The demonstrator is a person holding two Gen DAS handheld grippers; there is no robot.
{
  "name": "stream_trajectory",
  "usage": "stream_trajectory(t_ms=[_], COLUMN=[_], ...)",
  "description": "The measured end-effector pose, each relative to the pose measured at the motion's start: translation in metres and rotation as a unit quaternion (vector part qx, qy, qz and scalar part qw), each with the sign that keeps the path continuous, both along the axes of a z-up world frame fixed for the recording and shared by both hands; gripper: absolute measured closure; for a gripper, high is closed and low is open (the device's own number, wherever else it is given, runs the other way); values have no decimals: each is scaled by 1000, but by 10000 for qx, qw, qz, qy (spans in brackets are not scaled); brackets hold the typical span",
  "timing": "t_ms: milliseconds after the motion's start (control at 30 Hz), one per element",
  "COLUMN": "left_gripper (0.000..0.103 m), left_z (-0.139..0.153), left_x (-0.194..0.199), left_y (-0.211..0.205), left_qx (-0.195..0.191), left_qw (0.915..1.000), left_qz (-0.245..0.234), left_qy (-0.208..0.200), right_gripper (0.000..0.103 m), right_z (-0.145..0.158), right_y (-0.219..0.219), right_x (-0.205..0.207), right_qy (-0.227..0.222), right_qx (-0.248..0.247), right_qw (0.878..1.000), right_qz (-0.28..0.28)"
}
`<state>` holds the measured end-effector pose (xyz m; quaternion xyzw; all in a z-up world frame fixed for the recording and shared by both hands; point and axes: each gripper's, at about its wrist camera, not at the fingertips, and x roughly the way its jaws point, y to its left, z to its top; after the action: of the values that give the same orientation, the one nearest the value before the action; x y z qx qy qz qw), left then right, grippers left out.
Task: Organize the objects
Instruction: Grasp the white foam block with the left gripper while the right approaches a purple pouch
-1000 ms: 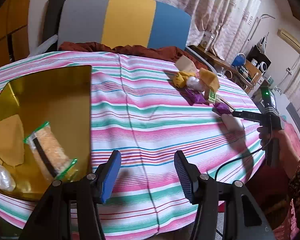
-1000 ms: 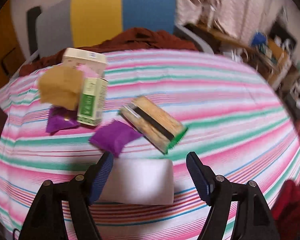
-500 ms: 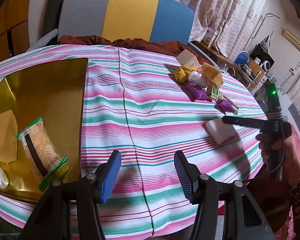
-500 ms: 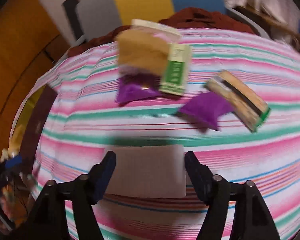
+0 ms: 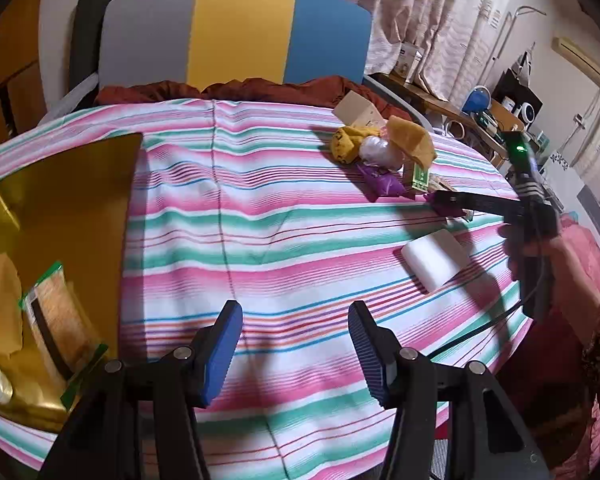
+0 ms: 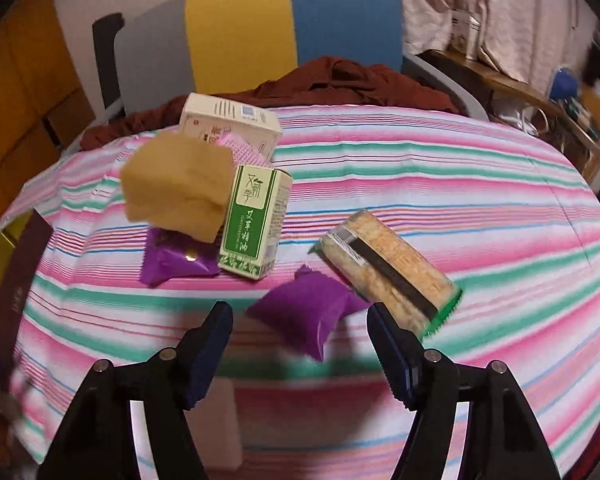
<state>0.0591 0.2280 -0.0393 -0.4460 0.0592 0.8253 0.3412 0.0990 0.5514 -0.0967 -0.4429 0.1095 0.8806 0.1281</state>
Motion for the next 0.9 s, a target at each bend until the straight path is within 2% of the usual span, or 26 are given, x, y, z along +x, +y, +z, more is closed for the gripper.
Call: stream_trajectory(t_ms=[67,167,267,433,567,600,667,733,833,900], left_gripper=[47,47,47,47,46,45,32,30,28,27], left_z=[0,-1,-2,-7,-12,-13,-15,-16,-19,-24], left_x=[0,-2,-3,-7,-11,-11,-10,-8,-3,4], left_y=[5,15,27,54,85,94,110,125,150,166], left_qx=[-23,-52,-77,-190,-373,-413,-437,-424,-495,-632], left_qw=[10000,9999,9998,9988,9961,9950,9926,9894,9814,9725], left_qz=[-34,-104,-199,-457,-786,-895,-1117,-1376,-1835,-2208], left_qy=[16,43,46,22,130,163,195,209,263,398], right_gripper=[35,50,51,51,51,51,51,51,51,51], right_z=[-8,-22,-24,-15,-8,-6,-7,-8,-4,-1], right_y=[3,4,-3,-2,9,15,25,40,49,46], right_x=[-8,-9,-8,-3,9,15,23,31,34,33], right_qy=[-13,-312,-452,-461,-593,-700,-781,-756,-671,-643], right_qx=[-78,-69,123,-88,-310,-347,-476,-710,-770,-751], right_qw=[10000,9994,9985,9986,9977,9967,9950,9929,9926,9932], right_qz=[57,164,292,258,-67,-234,-410,-574,-661,-608])
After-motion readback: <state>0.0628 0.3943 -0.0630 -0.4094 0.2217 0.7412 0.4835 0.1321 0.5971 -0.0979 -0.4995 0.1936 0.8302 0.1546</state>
